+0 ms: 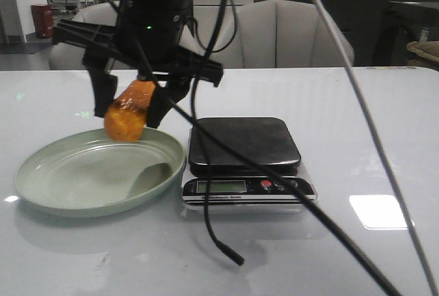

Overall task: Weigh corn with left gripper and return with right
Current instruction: 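Grasp the corn cob with the right gripper and lift it, then lower the corn cob onto the green plate with the right gripper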

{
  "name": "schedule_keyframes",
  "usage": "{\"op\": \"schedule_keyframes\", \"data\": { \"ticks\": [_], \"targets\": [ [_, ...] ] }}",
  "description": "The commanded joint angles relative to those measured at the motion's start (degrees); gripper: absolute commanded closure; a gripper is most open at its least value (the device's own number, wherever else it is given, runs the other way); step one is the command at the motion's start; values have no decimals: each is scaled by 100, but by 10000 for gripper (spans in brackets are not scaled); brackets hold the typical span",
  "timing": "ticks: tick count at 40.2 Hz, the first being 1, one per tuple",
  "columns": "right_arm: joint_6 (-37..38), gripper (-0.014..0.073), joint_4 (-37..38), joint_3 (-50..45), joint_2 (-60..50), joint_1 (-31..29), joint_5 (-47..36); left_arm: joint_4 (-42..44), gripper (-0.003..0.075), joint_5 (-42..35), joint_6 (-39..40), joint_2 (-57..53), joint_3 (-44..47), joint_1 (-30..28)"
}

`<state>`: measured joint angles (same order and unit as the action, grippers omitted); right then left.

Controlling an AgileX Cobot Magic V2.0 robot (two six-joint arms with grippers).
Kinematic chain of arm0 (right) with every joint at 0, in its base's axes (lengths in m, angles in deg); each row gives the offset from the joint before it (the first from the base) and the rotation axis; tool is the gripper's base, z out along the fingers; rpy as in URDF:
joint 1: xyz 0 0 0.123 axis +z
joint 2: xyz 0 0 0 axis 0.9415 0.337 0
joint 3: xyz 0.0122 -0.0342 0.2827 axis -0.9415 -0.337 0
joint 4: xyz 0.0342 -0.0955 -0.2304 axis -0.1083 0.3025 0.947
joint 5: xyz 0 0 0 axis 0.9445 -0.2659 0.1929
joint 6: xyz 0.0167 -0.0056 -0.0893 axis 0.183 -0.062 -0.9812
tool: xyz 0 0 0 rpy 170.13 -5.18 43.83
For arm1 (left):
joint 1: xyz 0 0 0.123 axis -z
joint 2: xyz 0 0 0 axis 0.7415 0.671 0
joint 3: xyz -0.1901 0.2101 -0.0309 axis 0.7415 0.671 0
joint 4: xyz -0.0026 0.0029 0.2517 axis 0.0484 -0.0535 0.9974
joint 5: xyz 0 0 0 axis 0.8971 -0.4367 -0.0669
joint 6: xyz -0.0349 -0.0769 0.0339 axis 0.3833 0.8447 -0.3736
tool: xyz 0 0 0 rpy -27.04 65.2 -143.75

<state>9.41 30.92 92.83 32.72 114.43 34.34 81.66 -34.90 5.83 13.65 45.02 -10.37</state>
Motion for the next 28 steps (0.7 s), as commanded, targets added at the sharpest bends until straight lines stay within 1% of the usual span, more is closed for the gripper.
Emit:
{"op": "schedule_keyframes", "data": {
  "ticks": [1,6,9,13,17,20,23,28],
  "targets": [
    [-82,383,-87,181,-159,51,-386,41,587,-430,15,58,-148,6],
    [-82,380,-134,181,72,118,-412,41,587,-430,15,58,-148,6],
    [-82,342,-148,181,188,151,-412,41,587,-430,15,58,-148,6],
    [-109,228,-148,187,260,215,-506,41,587,-430,15,58,-148,6],
    [-145,86,-148,187,260,234,-689,41,587,-430,15,58,-148,6],
    [-145,20,-148,194,255,234,-764,41,587,-430,15,58,-148,6],
    [-145,-6,-148,298,242,227,-608,41,587,-430,15,58,-148,6],
    [-286,-4,-143,590,200,146,-133,41,587,-430,15,58,-148,6]
  ]
}}
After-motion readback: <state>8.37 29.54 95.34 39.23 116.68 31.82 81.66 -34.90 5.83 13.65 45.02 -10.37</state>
